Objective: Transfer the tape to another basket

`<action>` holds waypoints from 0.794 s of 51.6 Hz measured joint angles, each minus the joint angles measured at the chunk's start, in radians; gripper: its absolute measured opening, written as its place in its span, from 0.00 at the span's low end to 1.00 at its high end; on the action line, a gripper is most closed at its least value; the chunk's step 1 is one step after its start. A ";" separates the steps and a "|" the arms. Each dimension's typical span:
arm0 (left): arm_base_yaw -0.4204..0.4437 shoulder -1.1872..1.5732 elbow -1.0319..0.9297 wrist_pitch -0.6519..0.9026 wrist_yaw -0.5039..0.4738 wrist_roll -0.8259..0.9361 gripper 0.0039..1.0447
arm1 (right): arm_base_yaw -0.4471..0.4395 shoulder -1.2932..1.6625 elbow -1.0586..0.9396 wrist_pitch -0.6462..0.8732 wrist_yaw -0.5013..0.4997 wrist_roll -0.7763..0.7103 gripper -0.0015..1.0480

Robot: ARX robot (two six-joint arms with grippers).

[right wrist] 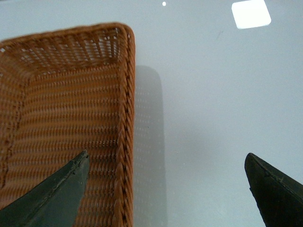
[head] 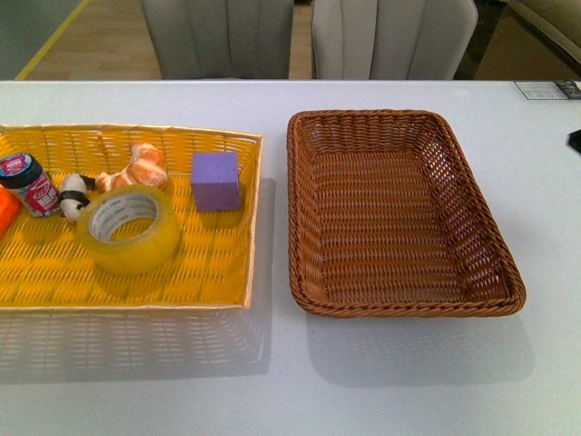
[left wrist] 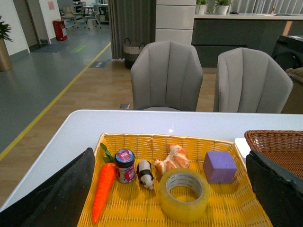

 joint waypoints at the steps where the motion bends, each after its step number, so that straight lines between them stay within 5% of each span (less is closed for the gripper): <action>1: 0.000 0.000 0.000 0.000 0.000 0.000 0.92 | -0.003 -0.013 -0.007 0.000 0.000 -0.001 0.91; 11: 0.000 0.000 0.000 0.000 0.000 0.000 0.92 | -0.021 -0.072 -0.039 0.019 0.005 -0.002 0.91; 18: 0.000 0.000 0.000 0.000 0.000 0.000 0.92 | 0.003 -0.005 -0.233 0.602 0.059 -0.019 0.66; 21: 0.000 0.000 0.000 0.000 0.000 0.000 0.92 | 0.017 -0.076 -0.294 0.704 0.072 -0.021 0.53; 33: 0.000 0.000 0.000 0.000 0.000 0.000 0.92 | 0.058 -0.349 -0.467 0.597 0.111 -0.024 0.03; 41: 0.000 0.000 0.000 0.000 0.000 0.000 0.92 | 0.121 -0.574 -0.530 0.453 0.174 -0.027 0.02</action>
